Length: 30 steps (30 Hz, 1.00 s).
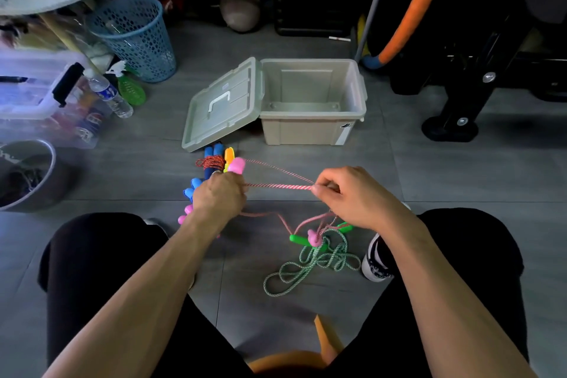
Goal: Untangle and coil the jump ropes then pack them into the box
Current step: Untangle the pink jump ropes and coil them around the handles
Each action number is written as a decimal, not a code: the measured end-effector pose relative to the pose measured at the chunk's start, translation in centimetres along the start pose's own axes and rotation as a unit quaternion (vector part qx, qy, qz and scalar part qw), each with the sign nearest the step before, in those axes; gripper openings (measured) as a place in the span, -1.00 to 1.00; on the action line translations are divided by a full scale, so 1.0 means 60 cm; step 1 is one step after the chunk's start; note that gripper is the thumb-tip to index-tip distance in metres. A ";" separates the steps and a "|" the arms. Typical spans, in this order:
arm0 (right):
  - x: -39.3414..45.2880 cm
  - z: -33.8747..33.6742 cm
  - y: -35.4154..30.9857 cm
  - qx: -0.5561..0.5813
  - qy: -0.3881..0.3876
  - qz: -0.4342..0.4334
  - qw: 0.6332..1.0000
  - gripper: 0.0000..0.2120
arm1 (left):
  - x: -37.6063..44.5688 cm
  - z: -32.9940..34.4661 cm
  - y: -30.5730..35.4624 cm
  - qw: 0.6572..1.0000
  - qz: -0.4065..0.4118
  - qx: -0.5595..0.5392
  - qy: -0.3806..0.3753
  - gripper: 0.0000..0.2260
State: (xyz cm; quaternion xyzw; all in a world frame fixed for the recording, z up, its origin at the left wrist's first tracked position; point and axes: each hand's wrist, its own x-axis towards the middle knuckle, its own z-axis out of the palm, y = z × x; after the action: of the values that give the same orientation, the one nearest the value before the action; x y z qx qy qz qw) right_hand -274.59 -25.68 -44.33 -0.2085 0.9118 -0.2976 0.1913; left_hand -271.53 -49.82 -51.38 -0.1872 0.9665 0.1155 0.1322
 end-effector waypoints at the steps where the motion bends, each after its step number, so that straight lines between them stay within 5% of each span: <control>1: 0.000 0.000 0.002 -0.003 -0.003 0.002 1.000 -0.83 | 0.006 0.006 -0.009 1.000 -0.012 -0.004 -0.020 -0.75; 5: 0.005 0.004 0.005 -0.012 -0.005 0.004 1.000 -0.82 | -0.011 -0.003 0.009 0.985 0.100 -0.132 -0.056 -0.72; 8: 0.006 0.013 -0.003 0.011 -0.022 -0.003 1.000 -0.79 | -0.051 -0.026 0.054 0.945 0.256 -0.203 -0.017 -0.71; 10: 0.005 0.019 -0.007 0.011 -0.023 -0.008 1.000 -0.80 | -0.057 -0.020 0.064 0.938 0.288 -0.193 0.015 -0.77; 15: -0.001 0.005 -0.004 0.015 -0.014 0.016 1.000 -0.78 | -0.037 -0.024 0.039 0.986 0.146 -0.035 0.078 -0.85; 18: -0.003 -0.005 0.003 0.020 0.020 0.014 0.999 -0.79 | -0.010 -0.018 -0.001 1.000 -0.018 0.020 -0.011 -0.77; 20: -0.004 -0.005 0.005 0.019 0.017 0.010 1.000 -0.80 | -0.003 -0.011 -0.012 0.997 -0.025 0.024 -0.068 -0.78; 26: -0.001 0.006 -0.007 0.020 -0.015 -0.019 1.000 -0.80 | -0.047 -0.020 0.045 0.962 0.185 -0.189 -0.069 -0.58; 30: -0.002 0.013 -0.012 0.024 -0.025 -0.019 0.999 -0.79 | -0.061 -0.006 0.066 0.921 0.319 -0.225 0.017 -0.82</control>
State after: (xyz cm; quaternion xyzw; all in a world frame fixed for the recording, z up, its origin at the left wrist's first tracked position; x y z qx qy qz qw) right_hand -273.94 -26.52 -44.44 -0.2288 0.8952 -0.3177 0.2129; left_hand -269.87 -45.12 -49.23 0.1039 0.9258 0.3625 0.0261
